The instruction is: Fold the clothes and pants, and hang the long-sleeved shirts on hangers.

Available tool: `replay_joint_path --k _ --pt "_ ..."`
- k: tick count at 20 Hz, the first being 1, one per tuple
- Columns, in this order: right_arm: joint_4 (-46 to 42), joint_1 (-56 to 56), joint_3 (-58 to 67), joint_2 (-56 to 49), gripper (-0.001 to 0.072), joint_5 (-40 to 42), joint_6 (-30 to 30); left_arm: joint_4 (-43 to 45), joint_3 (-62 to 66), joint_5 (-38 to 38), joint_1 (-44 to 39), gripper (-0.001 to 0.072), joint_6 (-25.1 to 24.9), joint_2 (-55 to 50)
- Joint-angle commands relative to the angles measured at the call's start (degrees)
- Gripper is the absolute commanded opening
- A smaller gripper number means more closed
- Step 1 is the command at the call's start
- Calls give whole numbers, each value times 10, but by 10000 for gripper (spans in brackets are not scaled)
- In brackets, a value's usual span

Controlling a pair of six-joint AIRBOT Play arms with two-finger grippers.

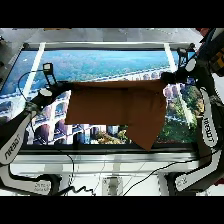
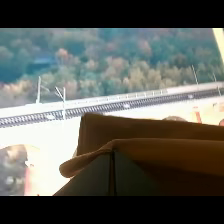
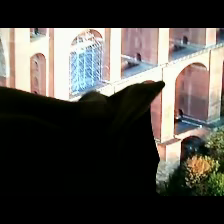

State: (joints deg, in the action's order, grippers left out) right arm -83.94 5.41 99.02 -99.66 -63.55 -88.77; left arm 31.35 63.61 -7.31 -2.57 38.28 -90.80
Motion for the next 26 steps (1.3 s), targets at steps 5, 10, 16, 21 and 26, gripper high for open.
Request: replay_joint_path --k 5,10,16,21,26 --pt "-11 16 -85 6 620 -50 -17 -5 0 -69 -18 705 14 -14" --pt "-76 68 -92 61 320 -194 64 37 0 -297 78 538 25 87" --pt "154 195 -367 214 307 -214 182 160 0 -554 252 537 127 176" --pt "333 205 -611 263 340 -69 220 170 -49 -606 333 459 179 173" --pt "404 169 -706 262 388 89 218 170 -111 -582 333 461 179 151"
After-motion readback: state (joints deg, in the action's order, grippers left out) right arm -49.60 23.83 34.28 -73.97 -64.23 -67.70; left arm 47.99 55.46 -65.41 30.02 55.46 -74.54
